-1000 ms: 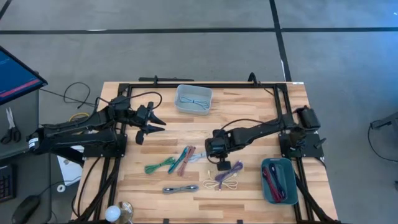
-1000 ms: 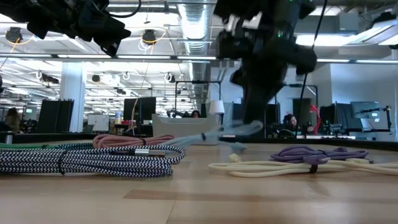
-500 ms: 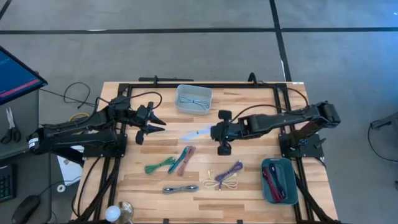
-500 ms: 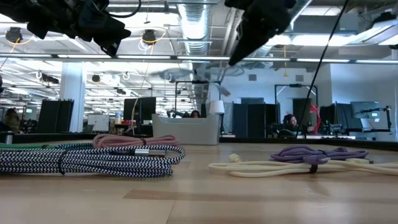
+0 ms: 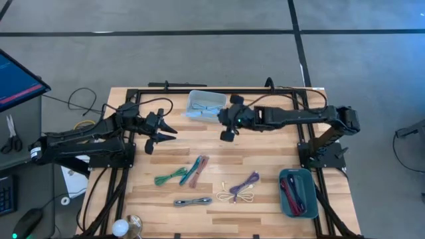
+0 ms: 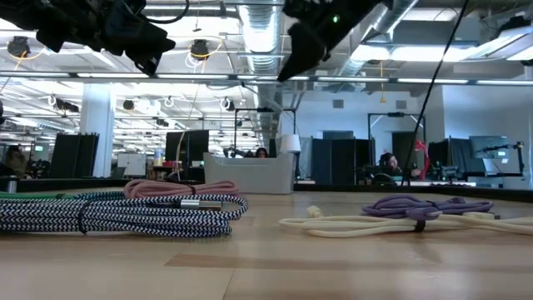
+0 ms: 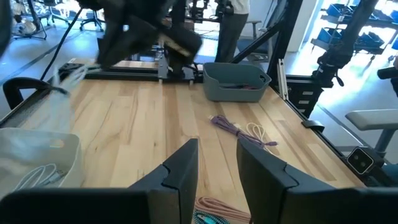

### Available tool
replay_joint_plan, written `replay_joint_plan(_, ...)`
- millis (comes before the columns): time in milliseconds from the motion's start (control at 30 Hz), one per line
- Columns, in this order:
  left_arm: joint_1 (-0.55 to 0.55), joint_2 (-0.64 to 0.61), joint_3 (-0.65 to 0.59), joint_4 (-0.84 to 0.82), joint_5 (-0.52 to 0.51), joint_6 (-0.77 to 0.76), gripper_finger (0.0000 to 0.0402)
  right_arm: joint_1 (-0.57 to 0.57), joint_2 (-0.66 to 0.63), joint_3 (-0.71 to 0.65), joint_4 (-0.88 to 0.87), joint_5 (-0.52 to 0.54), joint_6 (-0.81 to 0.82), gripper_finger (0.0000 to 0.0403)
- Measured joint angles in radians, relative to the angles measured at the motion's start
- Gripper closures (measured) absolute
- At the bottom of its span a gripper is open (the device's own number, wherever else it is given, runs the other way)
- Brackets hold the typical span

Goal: Pick & Place USB Port
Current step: Put the light blue charger cable into the gray bin

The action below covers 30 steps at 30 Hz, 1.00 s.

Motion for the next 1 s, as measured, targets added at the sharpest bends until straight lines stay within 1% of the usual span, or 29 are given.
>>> replay_joint_plan(300,0.0,0.0,0.0,0.0,0.0,0.0,0.0291,-0.104,0.02,-0.002,0.056,-0.014,-0.009,0.0403)
replay_joint_plan(367,0.0,0.0,0.0,0.0,0.0,0.0,0.0291,-0.117,0.043,0.004,0.091,-0.017,-0.007,0.0403)
replay_joint_plan(433,0.0,0.0,0.0,0.0,0.0,0.0,0.0291,-0.136,0.057,-0.004,0.061,-0.039,-0.002,0.0403)
replay_joint_plan(467,0.0,0.0,0.0,0.0,0.0,0.0,0.0291,-0.142,0.072,-0.004,0.078,-0.049,-0.002,0.0403)
replay_joint_plan(500,0.0,0.0,0.0,0.0,0.0,0.0,0.0291,-0.145,0.09,0.002,0.107,-0.059,0.0,0.0403)
replay_joint_plan(767,0.0,0.0,0.0,0.002,0.0,0.0,0.0291,-0.173,0.214,0.0,0.121,-0.063,0.02,0.0403)
replay_joint_plan(900,0.0,0.0,0.0,0.003,0.0,0.0,0.0291,-0.176,0.256,0.0,0.13,-0.062,0.028,0.0403)
replay_joint_plan(1000,0.0,0.0,0.0,0.003,0.0,0.0,0.0291,-0.176,0.264,-0.002,0.126,-0.062,0.028,0.0403)
